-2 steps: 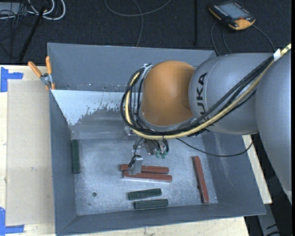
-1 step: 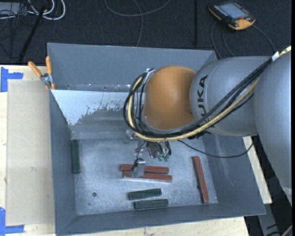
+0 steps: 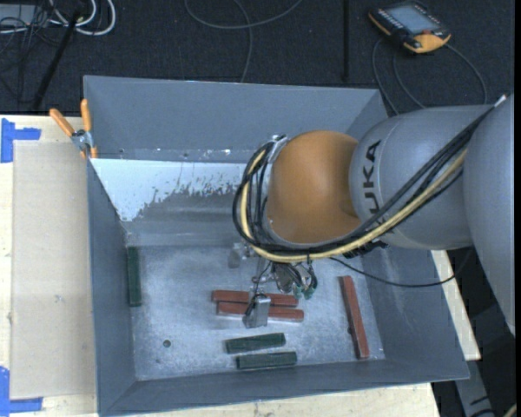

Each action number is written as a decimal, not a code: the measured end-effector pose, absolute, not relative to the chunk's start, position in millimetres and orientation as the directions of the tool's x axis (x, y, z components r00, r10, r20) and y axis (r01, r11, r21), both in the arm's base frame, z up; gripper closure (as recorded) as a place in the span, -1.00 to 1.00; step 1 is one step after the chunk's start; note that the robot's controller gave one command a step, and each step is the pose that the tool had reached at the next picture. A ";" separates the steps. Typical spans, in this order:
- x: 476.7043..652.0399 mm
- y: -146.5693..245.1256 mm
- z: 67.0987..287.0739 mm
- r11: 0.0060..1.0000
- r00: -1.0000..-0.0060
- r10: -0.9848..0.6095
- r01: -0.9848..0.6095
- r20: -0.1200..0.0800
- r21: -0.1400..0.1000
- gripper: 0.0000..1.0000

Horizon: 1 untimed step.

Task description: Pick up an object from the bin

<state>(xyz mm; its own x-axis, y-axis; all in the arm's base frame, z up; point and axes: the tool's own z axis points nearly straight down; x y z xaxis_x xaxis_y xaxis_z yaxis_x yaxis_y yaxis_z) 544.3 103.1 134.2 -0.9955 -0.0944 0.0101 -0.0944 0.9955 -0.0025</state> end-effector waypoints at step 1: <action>541.8 105.9 142.7 0.996 -0.996 -0.094 -0.094 0.006 -0.001 -1.00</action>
Offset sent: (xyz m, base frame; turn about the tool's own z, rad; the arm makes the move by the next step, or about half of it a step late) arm 0.0397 0.0341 0.1174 -0.2383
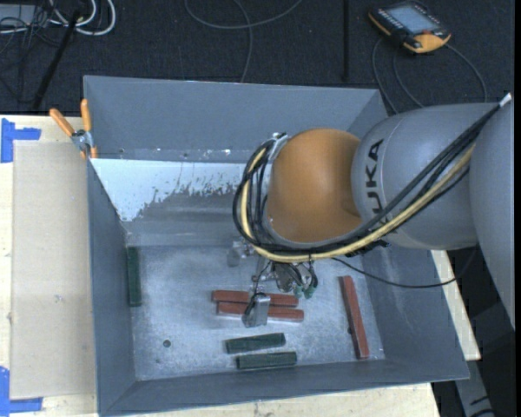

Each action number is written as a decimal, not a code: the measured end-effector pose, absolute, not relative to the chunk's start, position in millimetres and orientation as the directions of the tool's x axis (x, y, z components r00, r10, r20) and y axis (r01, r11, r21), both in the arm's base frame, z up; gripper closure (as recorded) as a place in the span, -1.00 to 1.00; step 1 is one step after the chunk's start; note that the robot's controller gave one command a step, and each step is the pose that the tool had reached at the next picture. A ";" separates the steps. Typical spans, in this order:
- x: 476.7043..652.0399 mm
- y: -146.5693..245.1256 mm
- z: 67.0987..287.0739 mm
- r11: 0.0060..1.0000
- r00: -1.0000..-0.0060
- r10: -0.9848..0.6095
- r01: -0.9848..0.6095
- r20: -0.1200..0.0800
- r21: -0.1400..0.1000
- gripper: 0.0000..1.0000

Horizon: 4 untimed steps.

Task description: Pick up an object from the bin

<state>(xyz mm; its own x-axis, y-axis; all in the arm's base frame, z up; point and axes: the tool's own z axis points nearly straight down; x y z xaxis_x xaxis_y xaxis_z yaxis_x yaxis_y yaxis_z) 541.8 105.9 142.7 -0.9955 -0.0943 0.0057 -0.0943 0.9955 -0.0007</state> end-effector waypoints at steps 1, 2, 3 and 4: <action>559.6 117.0 178.5 0.977 -0.977 -0.212 -0.212 0.007 0.000 -1.00; 552.3 95.1 156.5 0.926 -0.926 -0.377 -0.377 -0.010 -0.002 -1.00; 524.9 94.9 86.5 0.863 -0.863 -0.505 -0.505 -0.003 -0.001 -1.00; 504.0 83.2 72.9 0.889 -0.889 -0.457 -0.457 0.000 0.000 1.00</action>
Offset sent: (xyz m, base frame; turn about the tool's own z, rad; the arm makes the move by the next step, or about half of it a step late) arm -0.0127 -0.0532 -0.0727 -0.4814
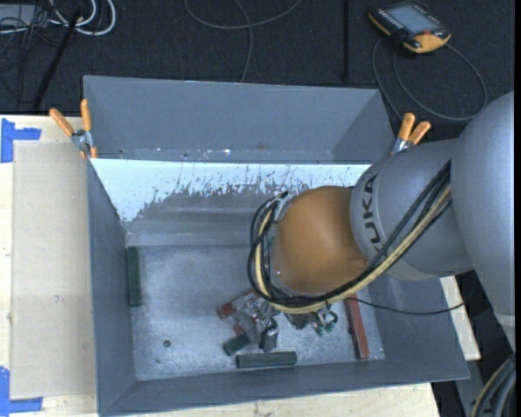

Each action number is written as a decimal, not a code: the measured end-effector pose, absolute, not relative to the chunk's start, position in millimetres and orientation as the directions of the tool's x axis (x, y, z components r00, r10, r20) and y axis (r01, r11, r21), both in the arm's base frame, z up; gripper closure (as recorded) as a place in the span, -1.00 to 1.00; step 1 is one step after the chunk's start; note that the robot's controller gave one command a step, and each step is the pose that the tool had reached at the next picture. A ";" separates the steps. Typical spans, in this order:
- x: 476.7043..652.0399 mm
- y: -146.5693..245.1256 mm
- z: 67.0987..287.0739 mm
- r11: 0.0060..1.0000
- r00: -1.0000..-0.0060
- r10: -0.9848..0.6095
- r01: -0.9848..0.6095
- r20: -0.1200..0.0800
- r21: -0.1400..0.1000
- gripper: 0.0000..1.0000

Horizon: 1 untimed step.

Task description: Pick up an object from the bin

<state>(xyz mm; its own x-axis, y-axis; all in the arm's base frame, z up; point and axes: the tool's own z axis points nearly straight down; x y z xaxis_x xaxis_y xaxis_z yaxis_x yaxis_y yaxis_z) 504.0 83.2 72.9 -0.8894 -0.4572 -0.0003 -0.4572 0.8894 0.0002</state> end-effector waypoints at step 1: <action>503.9 83.1 72.9 0.890 -0.890 -0.456 -0.456 0.000 0.000 1.00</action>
Offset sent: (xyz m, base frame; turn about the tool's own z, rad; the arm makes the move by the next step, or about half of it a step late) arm -0.0232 -0.0348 0.1702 0.0710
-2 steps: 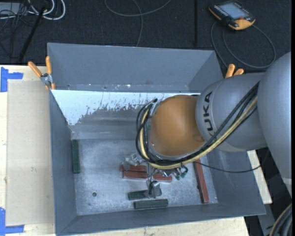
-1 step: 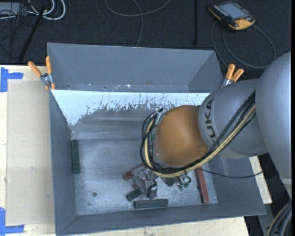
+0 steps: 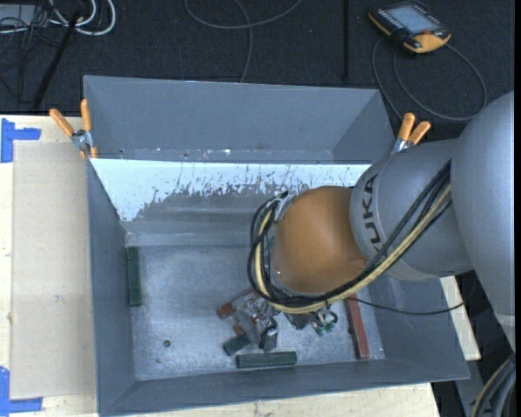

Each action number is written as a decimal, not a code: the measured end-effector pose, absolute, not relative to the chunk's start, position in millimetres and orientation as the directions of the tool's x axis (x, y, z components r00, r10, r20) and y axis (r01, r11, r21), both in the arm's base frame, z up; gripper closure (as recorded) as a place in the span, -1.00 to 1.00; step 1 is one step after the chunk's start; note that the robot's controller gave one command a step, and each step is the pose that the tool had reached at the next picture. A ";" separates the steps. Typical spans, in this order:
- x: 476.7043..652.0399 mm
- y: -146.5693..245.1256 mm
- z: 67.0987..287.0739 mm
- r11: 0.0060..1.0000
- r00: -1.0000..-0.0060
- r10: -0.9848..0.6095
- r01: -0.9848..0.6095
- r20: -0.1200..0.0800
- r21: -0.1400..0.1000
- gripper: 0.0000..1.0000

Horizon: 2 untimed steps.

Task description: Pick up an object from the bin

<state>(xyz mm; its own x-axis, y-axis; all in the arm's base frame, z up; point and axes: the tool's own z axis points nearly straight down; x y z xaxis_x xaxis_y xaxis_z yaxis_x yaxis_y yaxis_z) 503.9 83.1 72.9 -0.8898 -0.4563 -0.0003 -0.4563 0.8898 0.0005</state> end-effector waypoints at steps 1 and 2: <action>494.5 74.7 110.7 0.898 -0.898 -0.441 -0.441 0.008 0.004 1.00; 530.8 78.4 72.1 0.923 -0.923 -0.384 -0.384 0.000 0.001 -1.00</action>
Offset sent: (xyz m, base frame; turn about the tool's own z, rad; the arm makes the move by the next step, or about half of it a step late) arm 0.0281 -0.0042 -0.0029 0.0820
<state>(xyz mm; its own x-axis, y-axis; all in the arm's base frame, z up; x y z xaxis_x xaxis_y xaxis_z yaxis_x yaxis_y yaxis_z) 530.8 78.4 72.1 -0.9235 -0.3836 -0.0002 -0.3836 0.9235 0.0007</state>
